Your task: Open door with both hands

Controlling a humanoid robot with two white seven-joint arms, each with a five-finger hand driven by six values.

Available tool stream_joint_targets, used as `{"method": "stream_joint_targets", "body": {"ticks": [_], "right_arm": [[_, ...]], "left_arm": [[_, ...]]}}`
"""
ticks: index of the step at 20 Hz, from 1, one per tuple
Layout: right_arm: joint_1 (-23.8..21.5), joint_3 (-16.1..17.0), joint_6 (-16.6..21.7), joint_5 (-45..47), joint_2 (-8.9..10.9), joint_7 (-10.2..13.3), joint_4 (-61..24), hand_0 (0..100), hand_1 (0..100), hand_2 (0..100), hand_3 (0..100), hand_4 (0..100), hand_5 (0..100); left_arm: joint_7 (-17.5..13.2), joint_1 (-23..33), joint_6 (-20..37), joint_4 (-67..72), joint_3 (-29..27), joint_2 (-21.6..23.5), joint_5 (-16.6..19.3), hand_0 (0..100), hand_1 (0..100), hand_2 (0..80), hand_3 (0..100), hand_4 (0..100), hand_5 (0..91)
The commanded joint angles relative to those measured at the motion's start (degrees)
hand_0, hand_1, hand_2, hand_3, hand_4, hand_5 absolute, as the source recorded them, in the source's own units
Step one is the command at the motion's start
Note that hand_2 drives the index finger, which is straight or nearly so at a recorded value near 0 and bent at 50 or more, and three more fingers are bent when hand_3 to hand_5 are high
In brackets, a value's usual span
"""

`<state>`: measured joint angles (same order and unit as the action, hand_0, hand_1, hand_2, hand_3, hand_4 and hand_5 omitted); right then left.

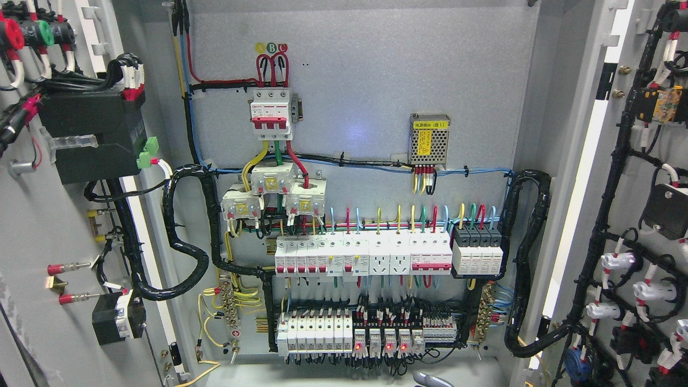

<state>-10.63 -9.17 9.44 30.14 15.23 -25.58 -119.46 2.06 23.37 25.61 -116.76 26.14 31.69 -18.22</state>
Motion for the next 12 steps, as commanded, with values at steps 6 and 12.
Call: {"method": "stream_joint_targets", "body": {"ticks": [6, 12], "right_arm": [[-6.2, 4.6, 4.4, -0.1, 0.16, 0.1, -0.2, 19, 0, 0, 0, 0, 0], [-7.3, 5.8, 7.0, -0.1, 0.07, 0.1, -0.2, 19, 0, 0, 0, 0, 0]], "left_arm": [[0.0, -5.3, 0.3, -2.1, -0.7, -5.8, 0.0, 0, 0, 0.0, 0, 0, 0.0], [0.0, -5.4, 1.3, -2.2, -4.0, -8.7, 0.0, 0, 0, 0.0, 0, 0, 0.0]]}}
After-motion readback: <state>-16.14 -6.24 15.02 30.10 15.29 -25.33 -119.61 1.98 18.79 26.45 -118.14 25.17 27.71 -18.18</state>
